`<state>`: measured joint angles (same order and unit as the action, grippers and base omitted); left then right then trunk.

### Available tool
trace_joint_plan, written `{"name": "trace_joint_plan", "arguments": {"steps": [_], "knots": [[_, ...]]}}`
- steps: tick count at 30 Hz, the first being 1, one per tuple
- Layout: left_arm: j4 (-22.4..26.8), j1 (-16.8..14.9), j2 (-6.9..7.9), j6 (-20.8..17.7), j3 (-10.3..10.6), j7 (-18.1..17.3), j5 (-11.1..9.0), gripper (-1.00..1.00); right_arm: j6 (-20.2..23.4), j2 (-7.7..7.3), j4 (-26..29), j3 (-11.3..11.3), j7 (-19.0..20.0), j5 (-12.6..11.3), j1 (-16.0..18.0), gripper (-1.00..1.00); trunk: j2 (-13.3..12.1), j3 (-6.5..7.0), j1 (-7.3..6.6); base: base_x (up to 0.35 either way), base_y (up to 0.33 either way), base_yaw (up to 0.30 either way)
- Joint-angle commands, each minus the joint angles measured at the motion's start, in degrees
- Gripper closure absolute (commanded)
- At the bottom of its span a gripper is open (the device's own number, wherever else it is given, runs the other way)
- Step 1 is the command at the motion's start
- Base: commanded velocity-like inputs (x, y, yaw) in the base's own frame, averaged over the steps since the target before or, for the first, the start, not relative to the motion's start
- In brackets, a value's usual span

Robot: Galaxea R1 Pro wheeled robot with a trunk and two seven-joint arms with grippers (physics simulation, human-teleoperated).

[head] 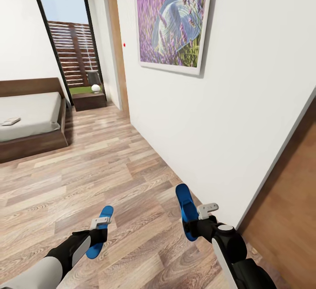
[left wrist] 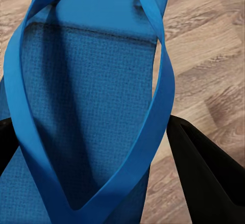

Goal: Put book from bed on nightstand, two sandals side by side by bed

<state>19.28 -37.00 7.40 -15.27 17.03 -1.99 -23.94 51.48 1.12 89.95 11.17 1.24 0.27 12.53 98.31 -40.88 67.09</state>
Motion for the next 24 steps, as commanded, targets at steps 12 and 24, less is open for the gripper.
{"name": "trace_joint_plan", "arguments": {"steps": [12,24], "knots": [[0.3,0.0,0.07,-0.3,0.2,-0.1,-0.1,1.0,0.3,0.02,0.1,0.0,0.0,0.0,0.0,1.0,-4.8,2.11,-2.65,0.0,0.0,0.0],[0.5,0.1,0.07,-0.1,0.2,-0.2,-0.1,1.0,0.3,0.02,0.1,0.2,0.0,0.0,0.0,1.0,-6.0,2.64,-3.31,0.0,0.0,0.0]]}}
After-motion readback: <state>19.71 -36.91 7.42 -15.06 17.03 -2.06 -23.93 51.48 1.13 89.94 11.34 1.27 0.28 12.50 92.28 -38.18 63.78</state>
